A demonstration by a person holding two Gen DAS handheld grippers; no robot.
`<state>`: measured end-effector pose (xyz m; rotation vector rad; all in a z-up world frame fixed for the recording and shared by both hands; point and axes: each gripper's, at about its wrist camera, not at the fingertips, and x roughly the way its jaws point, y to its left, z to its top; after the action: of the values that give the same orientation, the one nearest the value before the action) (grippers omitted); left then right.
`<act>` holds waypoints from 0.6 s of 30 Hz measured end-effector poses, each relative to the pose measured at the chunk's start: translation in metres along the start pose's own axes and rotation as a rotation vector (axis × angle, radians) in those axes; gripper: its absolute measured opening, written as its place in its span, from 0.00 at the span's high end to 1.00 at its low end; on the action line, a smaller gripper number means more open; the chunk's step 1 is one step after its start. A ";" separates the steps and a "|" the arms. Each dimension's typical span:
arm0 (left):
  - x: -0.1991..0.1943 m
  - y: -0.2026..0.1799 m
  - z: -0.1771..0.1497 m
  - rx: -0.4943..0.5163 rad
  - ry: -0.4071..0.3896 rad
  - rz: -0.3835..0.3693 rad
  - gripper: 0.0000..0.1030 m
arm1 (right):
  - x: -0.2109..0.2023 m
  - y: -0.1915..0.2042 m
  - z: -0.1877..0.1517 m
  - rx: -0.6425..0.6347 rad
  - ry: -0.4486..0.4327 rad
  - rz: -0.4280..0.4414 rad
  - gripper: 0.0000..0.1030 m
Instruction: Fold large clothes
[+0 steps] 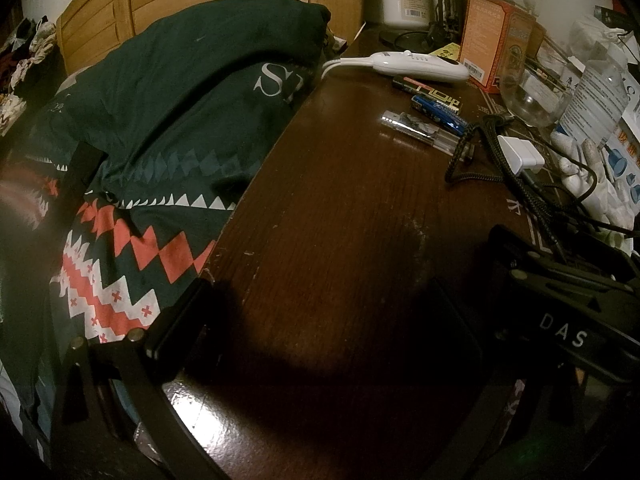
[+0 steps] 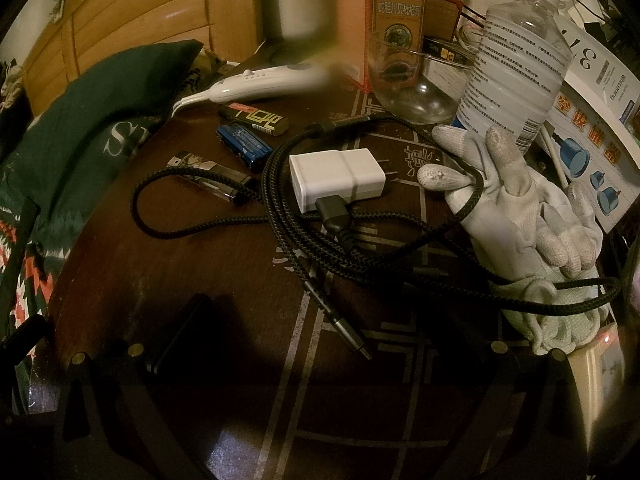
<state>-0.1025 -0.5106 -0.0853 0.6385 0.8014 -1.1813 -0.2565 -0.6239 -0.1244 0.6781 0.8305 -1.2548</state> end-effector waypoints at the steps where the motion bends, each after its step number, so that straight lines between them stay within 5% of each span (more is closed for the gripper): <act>1: 0.000 0.000 0.000 0.000 0.000 0.001 0.00 | 0.000 0.000 0.000 0.000 0.000 0.000 0.00; 8: 0.000 0.001 0.000 0.001 0.002 -0.002 0.00 | -0.001 -0.001 0.001 -0.002 0.000 -0.002 0.00; 12: -0.010 0.008 -0.008 0.075 0.064 -0.108 0.00 | -0.007 -0.001 0.000 -0.016 0.008 0.011 0.00; 14: -0.036 0.029 -0.024 0.019 0.049 -0.196 0.00 | -0.005 0.000 0.003 -0.024 0.027 0.035 0.00; 18: -0.114 0.083 -0.059 -0.081 -0.072 -0.208 0.00 | -0.038 0.003 -0.001 -0.043 -0.033 0.123 0.00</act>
<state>-0.0541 -0.3793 -0.0240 0.4511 0.8646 -1.3457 -0.2582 -0.6018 -0.0931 0.6624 0.7756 -1.1312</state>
